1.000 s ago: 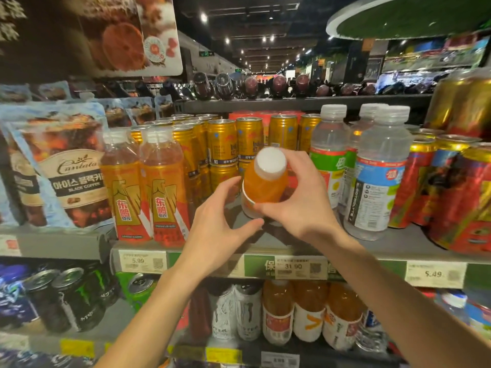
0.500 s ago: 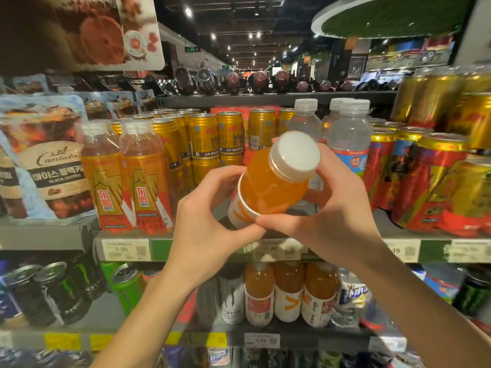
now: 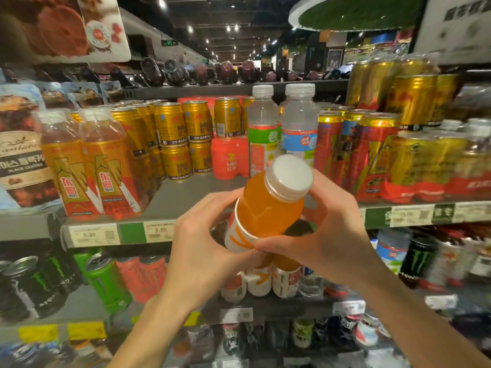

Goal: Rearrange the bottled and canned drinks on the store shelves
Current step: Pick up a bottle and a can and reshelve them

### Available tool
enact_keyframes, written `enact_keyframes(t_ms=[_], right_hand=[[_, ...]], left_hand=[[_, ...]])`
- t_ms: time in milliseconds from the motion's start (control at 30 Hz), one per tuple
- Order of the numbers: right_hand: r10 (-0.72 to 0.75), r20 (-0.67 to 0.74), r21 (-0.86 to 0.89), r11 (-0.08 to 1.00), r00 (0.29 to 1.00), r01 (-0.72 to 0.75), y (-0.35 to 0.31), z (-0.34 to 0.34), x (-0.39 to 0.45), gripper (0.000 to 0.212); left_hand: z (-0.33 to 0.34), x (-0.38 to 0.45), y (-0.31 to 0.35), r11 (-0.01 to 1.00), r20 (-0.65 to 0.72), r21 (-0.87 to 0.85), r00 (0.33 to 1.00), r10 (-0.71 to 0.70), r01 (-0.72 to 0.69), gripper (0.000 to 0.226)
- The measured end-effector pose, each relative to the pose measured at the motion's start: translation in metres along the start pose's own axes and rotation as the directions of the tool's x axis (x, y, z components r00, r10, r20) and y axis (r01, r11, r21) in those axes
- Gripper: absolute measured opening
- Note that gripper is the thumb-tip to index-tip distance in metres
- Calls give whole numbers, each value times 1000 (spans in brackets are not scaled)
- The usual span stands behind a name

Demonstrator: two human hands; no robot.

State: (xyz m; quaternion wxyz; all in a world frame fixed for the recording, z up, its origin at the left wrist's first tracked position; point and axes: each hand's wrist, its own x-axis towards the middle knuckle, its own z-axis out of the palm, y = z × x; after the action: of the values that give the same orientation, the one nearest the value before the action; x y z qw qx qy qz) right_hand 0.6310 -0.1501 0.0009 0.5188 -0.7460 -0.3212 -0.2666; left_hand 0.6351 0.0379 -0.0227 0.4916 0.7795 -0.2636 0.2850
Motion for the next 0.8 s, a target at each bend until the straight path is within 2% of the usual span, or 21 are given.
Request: enact_keyframes(t_ms=[100, 267, 400, 567, 667, 733, 800], right_hand=[[19, 24, 9, 1000, 1000, -19, 12, -18, -13, 88], [163, 146, 92, 980, 976, -178, 32, -53, -32, 93], [202, 221, 118, 966, 954, -232, 50, -82, -49, 80], [232, 189, 99, 962, 954, -254, 74, -99, -71, 72], [265, 146, 110, 953, 953, -282, 85, -107, -81, 66], [303, 122, 108, 943, 945, -316, 94, -112, -88, 62], [356, 100, 105, 925, 929, -365, 106, -117, -98, 65]], left_hand=[[23, -7, 7, 1000, -1, 11, 1000, -18, 18, 66], [70, -15, 16, 996, -24, 4, 996, -91, 91, 54], [109, -27, 19, 982, -47, 33, 982, -185, 187, 57], [147, -44, 19, 963, -46, 5, 962, -268, 268, 60], [163, -49, 14, 947, 49, -33, 946, -319, 321, 63], [167, -50, 1, 910, 177, -56, 901, -397, 412, 60], [171, -51, -14, 871, 262, -8, 842, -472, 491, 46]])
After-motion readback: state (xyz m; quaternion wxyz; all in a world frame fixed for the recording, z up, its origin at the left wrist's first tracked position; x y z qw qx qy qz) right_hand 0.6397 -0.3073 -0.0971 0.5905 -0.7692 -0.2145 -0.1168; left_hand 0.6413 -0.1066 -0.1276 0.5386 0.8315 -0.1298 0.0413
